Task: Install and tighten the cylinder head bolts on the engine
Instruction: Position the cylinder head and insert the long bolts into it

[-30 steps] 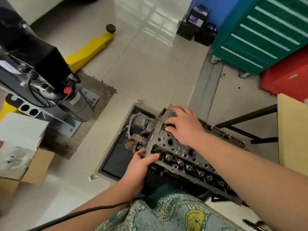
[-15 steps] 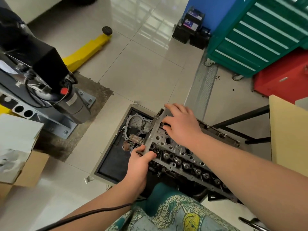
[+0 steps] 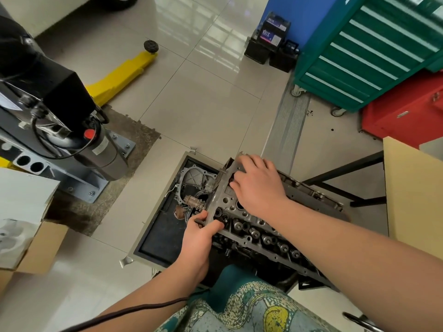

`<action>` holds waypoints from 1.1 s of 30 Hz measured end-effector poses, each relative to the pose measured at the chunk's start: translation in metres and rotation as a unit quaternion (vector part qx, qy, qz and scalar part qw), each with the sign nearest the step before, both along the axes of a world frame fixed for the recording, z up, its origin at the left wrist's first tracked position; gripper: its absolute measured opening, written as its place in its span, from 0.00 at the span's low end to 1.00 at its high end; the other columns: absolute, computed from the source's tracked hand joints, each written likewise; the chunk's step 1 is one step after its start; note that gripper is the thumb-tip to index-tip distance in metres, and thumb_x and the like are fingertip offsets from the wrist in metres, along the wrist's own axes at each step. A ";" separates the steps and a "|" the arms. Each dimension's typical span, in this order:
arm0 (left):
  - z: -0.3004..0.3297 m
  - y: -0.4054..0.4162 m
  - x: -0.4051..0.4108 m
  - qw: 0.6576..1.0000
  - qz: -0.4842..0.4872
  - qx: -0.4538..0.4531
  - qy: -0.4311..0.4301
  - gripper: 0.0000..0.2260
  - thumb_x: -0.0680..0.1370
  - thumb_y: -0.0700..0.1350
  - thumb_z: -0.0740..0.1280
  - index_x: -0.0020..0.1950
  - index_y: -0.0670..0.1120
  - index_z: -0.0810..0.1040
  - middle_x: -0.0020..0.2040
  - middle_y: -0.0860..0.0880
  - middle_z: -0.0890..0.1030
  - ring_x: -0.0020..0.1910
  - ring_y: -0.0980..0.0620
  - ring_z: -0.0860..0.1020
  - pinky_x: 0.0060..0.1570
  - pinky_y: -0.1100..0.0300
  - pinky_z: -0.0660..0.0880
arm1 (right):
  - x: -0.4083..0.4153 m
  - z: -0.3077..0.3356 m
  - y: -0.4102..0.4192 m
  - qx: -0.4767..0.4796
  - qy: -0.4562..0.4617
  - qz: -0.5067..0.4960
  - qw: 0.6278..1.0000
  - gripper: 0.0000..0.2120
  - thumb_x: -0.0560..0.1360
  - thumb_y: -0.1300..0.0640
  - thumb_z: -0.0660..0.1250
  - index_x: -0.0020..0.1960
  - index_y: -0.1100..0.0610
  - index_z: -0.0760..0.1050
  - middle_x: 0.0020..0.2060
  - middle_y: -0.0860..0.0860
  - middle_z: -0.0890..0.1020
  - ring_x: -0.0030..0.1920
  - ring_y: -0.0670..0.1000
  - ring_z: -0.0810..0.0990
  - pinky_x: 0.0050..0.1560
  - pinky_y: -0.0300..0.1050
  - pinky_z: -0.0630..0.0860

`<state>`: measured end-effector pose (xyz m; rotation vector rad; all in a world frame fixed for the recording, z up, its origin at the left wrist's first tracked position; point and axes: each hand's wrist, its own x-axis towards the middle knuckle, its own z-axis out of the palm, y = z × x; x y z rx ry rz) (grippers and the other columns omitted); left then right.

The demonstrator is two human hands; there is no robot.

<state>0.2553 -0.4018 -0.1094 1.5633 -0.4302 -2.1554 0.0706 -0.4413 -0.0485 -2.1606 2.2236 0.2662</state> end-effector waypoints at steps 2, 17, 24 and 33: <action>-0.003 -0.002 0.003 1.000 -0.013 0.012 0.009 0.37 0.61 0.45 0.80 0.69 0.48 0.74 0.64 0.39 0.81 0.57 0.39 0.85 0.63 0.38 0.80 | -0.013 0.004 0.007 -0.019 -0.054 -0.042 0.997 0.12 0.81 0.44 0.63 0.54 0.49 0.82 0.67 0.50 0.76 0.70 0.55 0.70 0.71 0.59 0.67; 0.001 -0.032 0.010 0.970 -0.233 -0.072 -0.014 0.28 0.66 0.53 0.81 0.64 0.43 0.83 0.56 0.40 0.87 0.59 0.38 0.85 0.70 0.38 0.74 | -0.169 -0.007 0.229 -0.001 -0.219 -0.423 0.880 0.18 0.80 0.43 0.67 0.68 0.33 0.68 0.56 0.40 0.72 0.53 0.45 0.73 0.50 0.44 0.72; -0.014 -0.026 0.015 0.961 -0.241 -0.119 -0.064 0.28 0.66 0.56 0.81 0.62 0.44 0.85 0.56 0.42 0.88 0.57 0.42 0.86 0.61 0.45 0.79 | -0.171 -0.006 0.242 -0.002 -0.217 -0.388 0.896 0.04 0.80 0.43 0.68 0.53 0.39 0.74 0.45 0.35 0.73 0.45 0.37 0.72 0.40 0.32 0.64; -0.019 -0.025 0.004 0.986 -0.133 -0.089 -0.044 0.07 0.75 0.39 0.74 0.51 0.38 0.88 0.53 0.34 0.87 0.48 0.38 0.88 0.40 0.55 0.84 | -0.168 -0.006 0.230 -0.017 -0.189 -0.432 0.882 0.11 0.81 0.45 0.67 0.61 0.46 0.81 0.44 0.42 0.79 0.46 0.46 0.78 0.47 0.44 0.78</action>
